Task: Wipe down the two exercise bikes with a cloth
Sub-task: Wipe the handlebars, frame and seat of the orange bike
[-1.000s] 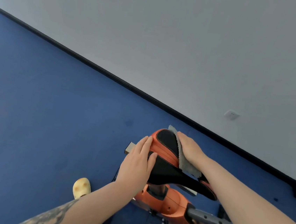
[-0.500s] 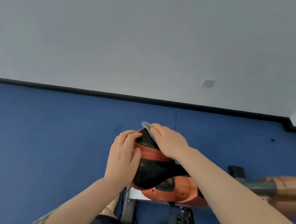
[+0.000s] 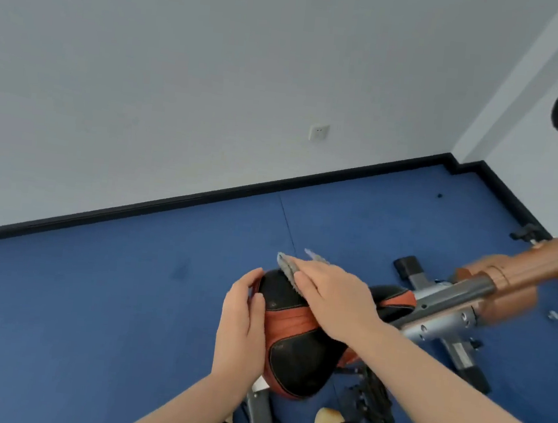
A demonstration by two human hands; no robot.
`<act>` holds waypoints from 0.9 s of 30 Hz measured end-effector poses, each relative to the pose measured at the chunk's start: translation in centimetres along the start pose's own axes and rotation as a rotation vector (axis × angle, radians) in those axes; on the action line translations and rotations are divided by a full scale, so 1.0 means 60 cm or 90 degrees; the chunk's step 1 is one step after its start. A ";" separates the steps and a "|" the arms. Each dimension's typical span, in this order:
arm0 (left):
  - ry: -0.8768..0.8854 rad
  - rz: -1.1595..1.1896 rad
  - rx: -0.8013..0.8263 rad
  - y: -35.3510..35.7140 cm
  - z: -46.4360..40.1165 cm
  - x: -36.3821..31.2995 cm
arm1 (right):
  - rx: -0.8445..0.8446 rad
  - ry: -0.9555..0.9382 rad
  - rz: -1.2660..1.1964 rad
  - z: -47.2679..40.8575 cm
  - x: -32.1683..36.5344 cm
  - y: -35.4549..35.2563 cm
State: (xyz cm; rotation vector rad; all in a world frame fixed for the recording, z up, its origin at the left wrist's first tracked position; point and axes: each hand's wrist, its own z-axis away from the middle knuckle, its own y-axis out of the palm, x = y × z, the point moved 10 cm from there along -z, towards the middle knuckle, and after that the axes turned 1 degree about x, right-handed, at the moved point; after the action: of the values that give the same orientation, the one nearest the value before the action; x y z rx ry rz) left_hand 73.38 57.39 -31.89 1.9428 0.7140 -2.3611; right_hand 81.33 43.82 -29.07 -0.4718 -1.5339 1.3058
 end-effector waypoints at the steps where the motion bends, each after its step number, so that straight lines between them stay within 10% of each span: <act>1: 0.017 -0.005 0.019 -0.001 -0.005 -0.001 | -0.017 0.039 0.019 0.002 -0.005 -0.005; 7: 0.118 -0.002 0.109 -0.016 -0.029 -0.019 | 0.009 -0.039 0.107 0.063 0.056 0.021; 11: 0.081 0.058 0.133 -0.020 -0.053 -0.007 | -0.074 0.203 0.107 0.053 -0.009 -0.008; 19: 0.198 -0.003 0.220 -0.008 -0.073 -0.043 | -0.072 0.272 0.042 0.119 0.025 -0.002; 27: 0.389 -0.204 0.503 0.121 -0.078 -0.125 | -0.122 0.447 -0.004 0.183 0.130 0.045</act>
State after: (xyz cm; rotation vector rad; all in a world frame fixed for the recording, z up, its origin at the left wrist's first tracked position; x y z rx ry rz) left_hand 81.51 50.39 -27.99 3.1622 0.0351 -2.4430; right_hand 67.87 45.60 -26.84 -0.9322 -1.0597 0.8491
